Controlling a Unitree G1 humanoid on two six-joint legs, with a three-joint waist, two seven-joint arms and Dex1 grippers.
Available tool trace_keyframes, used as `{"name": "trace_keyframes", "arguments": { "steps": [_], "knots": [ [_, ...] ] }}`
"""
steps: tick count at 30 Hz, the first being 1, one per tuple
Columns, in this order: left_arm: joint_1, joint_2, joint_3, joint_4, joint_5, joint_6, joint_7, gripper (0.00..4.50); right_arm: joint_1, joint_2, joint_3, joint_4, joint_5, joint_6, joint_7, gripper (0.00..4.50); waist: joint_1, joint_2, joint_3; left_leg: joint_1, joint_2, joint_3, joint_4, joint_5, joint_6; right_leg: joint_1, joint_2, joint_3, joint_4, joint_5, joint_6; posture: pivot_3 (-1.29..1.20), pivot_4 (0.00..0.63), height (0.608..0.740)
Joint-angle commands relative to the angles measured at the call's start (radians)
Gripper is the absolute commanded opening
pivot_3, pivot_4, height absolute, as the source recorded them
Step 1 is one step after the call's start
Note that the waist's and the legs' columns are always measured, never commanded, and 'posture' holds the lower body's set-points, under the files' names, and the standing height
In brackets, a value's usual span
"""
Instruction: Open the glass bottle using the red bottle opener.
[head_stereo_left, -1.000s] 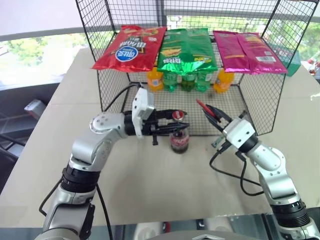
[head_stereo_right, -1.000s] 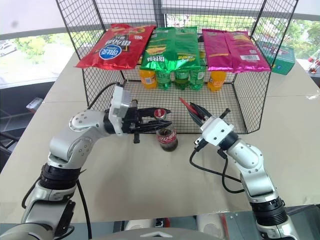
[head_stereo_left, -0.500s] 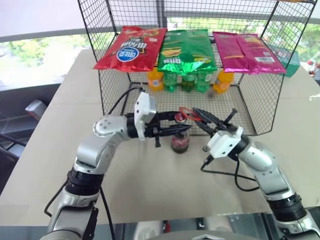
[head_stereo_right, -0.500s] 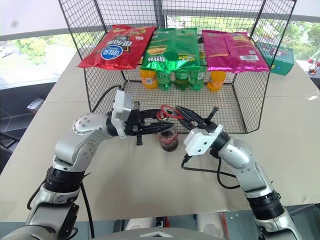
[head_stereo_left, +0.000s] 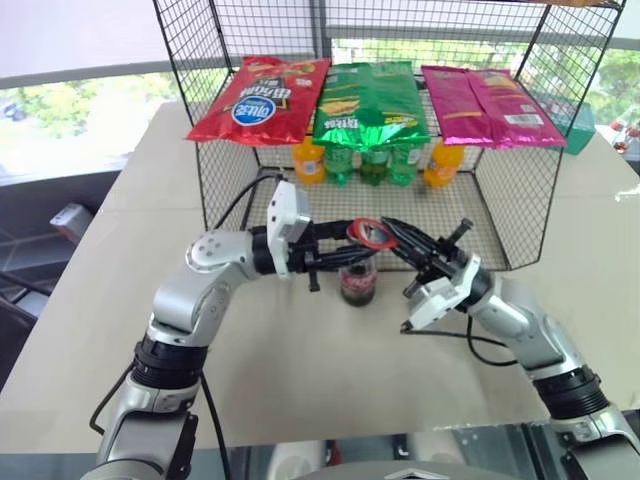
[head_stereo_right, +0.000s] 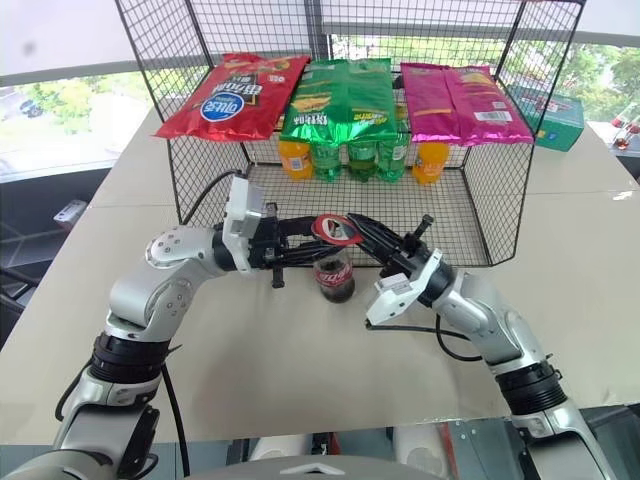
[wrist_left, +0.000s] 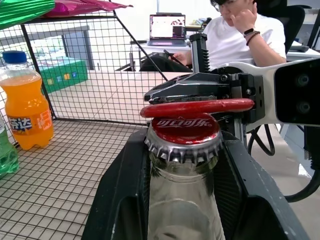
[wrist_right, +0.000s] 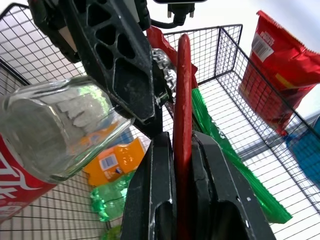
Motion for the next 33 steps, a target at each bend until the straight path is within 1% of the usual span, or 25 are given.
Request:
{"name": "trace_keyframes", "arguments": {
  "steps": [1,3,4,5,9,18,24,33],
  "knots": [
    [0.011,-0.003,-0.021,-0.001,-0.005,0.012,-0.008,1.14,0.026,0.005,0.124,0.024,-0.086,-0.017,0.05,0.0,0.0,0.0,0.0,0.0,0.0,0.0,0.0,0.0,0.0,0.0,0.0,0.0,0.0,0.0,0.0,0.0,0.15,0.74],
    [0.018,-0.006,-0.013,-0.003,-0.013,0.017,-0.004,1.14,0.03,0.011,0.11,0.02,-0.073,0.002,0.049,0.0,0.0,0.0,0.0,0.0,0.0,0.0,0.0,0.0,0.0,0.0,0.0,0.0,0.0,0.0,0.0,0.0,0.15,0.74],
    [0.02,-0.005,-0.013,-0.002,-0.006,0.009,-0.003,2.15,0.032,0.013,0.104,0.018,-0.067,0.008,0.049,0.0,0.0,0.0,0.0,0.0,0.0,0.0,0.0,0.0,0.0,0.0,0.0,0.0,0.0,0.0,0.0,0.0,0.15,0.74],
    [0.021,-0.004,-0.012,-0.002,-0.002,0.004,-0.001,2.45,0.033,0.014,0.099,0.016,-0.061,0.015,0.046,0.0,-0.002,0.0,0.0,0.0,0.0,0.0,0.0,0.0,0.0,0.0,0.0,0.0,0.0,0.0,0.0,0.0,0.15,0.74],
    [0.024,0.005,-0.01,-0.01,0.005,-0.002,0.0,4.3,0.035,0.012,0.091,0.006,-0.044,0.04,0.034,0.0,0.0,-0.001,0.0,-0.001,0.0,0.0,0.0,0.0,0.0,-0.001,0.0,0.0,0.0,0.0,0.0,0.0,0.15,0.74],
    [0.012,0.006,0.003,-0.015,0.007,-0.003,0.018,4.3,0.021,0.0,0.054,0.013,-0.04,0.078,0.007,0.0,0.001,-0.001,0.0,-0.001,0.0,0.0,0.0,0.0,0.0,-0.001,0.0,0.0,0.0,0.0,0.0,0.0,0.15,0.74],
    [-0.003,0.008,0.007,-0.014,0.003,0.001,0.03,4.3,0.009,-0.034,0.024,0.043,-0.037,0.086,-0.012,0.0,0.001,-0.001,0.0,-0.001,0.0,0.0,0.0,0.0,0.0,-0.001,0.0,0.0,0.0,0.0,0.0,0.0,0.15,0.74],
    [-0.017,0.014,0.027,-0.023,-0.026,0.037,0.044,4.3,0.015,-0.048,0.023,0.035,-0.026,0.087,-0.01,0.0,0.0,-0.001,0.0,-0.001,0.0,0.0,0.0,0.0,0.0,-0.001,0.0,0.0,0.0,0.0,0.0,0.0,0.15,0.74]
  ]
}}
